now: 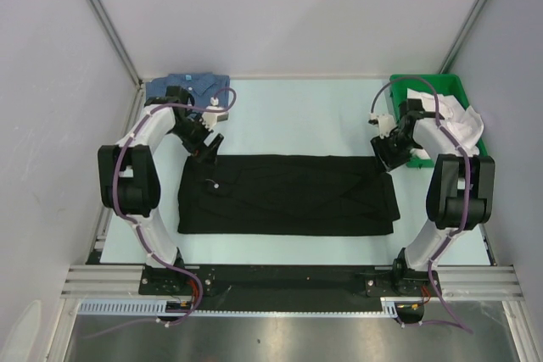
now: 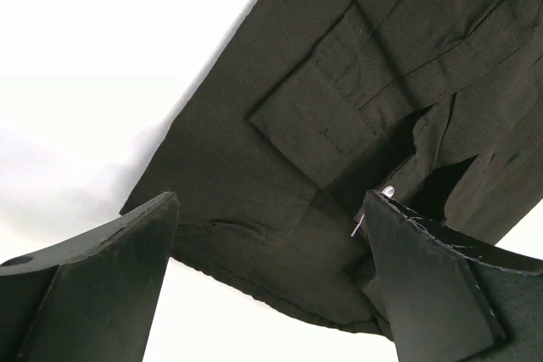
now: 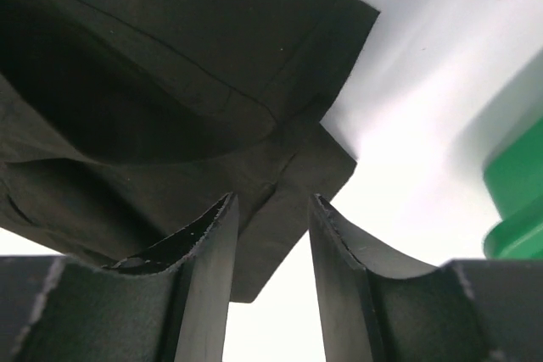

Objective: Fold and stack the long sleeve shirts
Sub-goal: Fold the shirt

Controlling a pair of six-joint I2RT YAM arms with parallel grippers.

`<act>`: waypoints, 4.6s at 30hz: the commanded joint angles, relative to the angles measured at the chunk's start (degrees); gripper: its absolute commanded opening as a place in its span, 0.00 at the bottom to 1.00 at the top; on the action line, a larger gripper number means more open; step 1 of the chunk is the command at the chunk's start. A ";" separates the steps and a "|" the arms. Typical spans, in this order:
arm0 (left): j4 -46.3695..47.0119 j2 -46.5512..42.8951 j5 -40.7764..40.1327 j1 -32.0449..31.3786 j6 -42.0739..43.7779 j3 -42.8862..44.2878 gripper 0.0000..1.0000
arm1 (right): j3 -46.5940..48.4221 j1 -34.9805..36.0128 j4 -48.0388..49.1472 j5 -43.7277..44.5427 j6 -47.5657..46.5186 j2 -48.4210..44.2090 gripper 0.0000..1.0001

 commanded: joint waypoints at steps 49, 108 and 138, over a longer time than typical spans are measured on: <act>-6.14 -21.69 -4.11 1.19 23.47 -31.79 0.93 | -24.02 4.59 -7.03 -0.84 -17.27 -20.93 0.28; 10.11 -12.30 -1.71 6.55 -9.75 -13.31 0.97 | 63.29 21.87 47.34 14.80 -11.20 52.55 0.00; 9.05 -15.38 0.13 4.54 -1.13 -23.34 0.86 | 25.78 18.82 33.06 4.79 14.58 15.74 0.60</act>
